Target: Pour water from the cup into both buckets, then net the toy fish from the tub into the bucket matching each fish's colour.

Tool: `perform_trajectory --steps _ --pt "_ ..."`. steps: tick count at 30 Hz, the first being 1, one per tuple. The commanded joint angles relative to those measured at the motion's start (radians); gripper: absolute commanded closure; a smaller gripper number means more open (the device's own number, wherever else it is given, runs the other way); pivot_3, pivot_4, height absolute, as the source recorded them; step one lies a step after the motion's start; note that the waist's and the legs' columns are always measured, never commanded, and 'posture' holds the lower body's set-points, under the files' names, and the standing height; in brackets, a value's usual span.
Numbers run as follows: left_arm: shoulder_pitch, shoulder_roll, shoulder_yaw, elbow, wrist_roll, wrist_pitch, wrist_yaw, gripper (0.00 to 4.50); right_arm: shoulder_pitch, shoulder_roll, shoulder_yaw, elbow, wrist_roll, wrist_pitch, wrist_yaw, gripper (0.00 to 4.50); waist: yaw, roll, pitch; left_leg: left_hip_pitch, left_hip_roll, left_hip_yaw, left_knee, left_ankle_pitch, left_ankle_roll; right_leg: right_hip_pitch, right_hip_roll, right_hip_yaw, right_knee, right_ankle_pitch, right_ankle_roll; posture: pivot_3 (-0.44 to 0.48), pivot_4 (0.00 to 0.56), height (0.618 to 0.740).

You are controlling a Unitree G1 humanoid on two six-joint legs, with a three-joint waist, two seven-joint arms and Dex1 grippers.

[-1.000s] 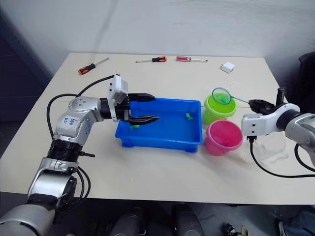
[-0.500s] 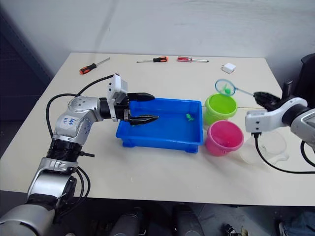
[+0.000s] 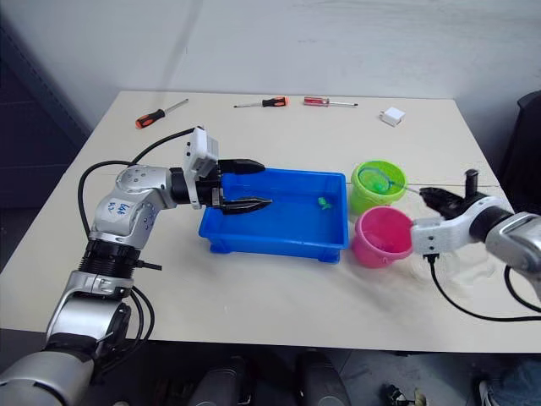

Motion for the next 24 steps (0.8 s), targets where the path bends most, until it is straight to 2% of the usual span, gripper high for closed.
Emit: perform_trajectory --steps 1,4,9,16,24 --pt "-0.031 0.0 0.013 -0.007 0.001 -0.019 -0.004 0.01 -0.075 -0.027 -0.086 0.009 -0.006 0.025 -0.066 4.5 -0.001 0.0 0.0 0.0 0.0 0.0 0.0 0.0 0.0 0.0 0.0 0.0 0.0 0.0 0.0 0.0 0.15 0.74" --pt "-0.029 0.0 0.013 -0.004 0.002 -0.023 -0.005 0.01 -0.06 -0.042 -0.061 0.006 -0.034 -0.019 -0.078 4.5 0.002 0.0 0.0 0.001 0.0 0.0 0.0 0.0 0.0 0.0 0.0 0.0 0.0 0.0 0.0 0.0 0.15 0.74" --pt "-0.032 -0.01 0.011 -0.001 0.002 -0.028 0.0 0.01 0.046 0.007 -0.016 -0.05 -0.08 -0.002 -0.077 4.5 0.004 -0.001 -0.001 0.0 0.0 -0.001 -0.001 0.0 0.0 0.0 0.0 -0.001 0.001 0.0 0.0 0.0 0.15 0.74" --pt "-0.044 -0.005 0.017 0.02 0.007 -0.039 -0.007 0.01 -0.028 -0.02 -0.1 -0.022 -0.042 0.044 -0.073 4.5 -0.003 0.0 0.0 0.001 0.0 0.001 0.001 0.0 0.0 0.0 0.0 0.001 0.0 0.0 0.001 0.0 0.15 0.74" --pt "-0.043 -0.012 0.016 0.028 0.01 -0.051 -0.007 0.01 -0.024 -0.015 -0.136 0.023 0.015 0.067 -0.06 4.5 0.003 0.0 0.0 0.0 0.0 0.0 0.0 0.0 0.0 0.0 0.0 0.0 0.001 0.0 0.0 0.0 0.15 0.74"
